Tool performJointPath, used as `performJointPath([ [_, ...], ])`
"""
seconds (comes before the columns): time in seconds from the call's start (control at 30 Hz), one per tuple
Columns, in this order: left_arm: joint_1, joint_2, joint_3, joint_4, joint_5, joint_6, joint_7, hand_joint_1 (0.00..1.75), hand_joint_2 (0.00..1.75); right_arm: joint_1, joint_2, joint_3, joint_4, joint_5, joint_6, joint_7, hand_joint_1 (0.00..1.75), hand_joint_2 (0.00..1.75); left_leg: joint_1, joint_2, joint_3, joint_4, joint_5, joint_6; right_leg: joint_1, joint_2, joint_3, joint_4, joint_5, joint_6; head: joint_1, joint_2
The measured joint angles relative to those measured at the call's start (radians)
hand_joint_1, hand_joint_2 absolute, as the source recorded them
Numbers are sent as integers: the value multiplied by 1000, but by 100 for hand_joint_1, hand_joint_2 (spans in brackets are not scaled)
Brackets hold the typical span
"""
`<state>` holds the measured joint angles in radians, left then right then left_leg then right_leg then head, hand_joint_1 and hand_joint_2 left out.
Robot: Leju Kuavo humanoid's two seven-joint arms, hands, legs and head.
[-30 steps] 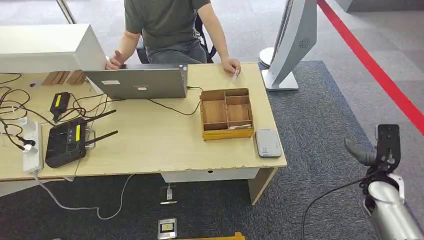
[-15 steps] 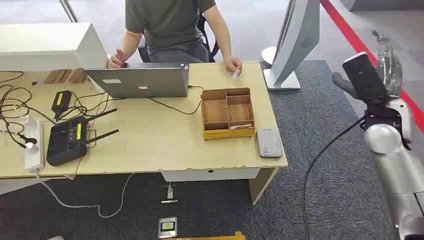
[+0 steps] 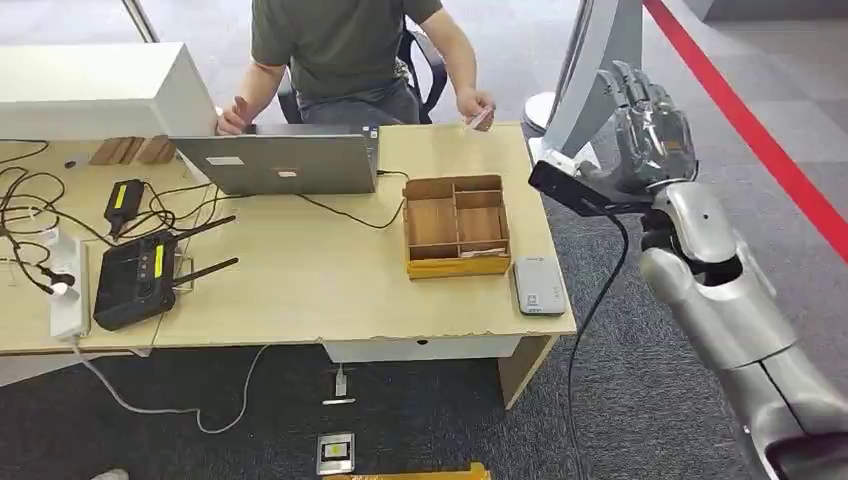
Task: Pass the card to the sensor for recognition and then transmit it.
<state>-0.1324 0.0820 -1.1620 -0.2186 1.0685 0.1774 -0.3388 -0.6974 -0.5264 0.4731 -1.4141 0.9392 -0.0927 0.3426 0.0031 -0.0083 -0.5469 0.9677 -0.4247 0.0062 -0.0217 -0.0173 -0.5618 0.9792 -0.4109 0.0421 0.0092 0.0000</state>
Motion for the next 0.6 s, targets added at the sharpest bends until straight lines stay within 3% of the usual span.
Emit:
performJointPath([
  [0.6,-11,4,-39,0,-4,-8,15,0,0,-13,21,69,149,58,-28,8,0,175,0,0,0,0,0,0,0,0,0,0,0,0,0,0],
])
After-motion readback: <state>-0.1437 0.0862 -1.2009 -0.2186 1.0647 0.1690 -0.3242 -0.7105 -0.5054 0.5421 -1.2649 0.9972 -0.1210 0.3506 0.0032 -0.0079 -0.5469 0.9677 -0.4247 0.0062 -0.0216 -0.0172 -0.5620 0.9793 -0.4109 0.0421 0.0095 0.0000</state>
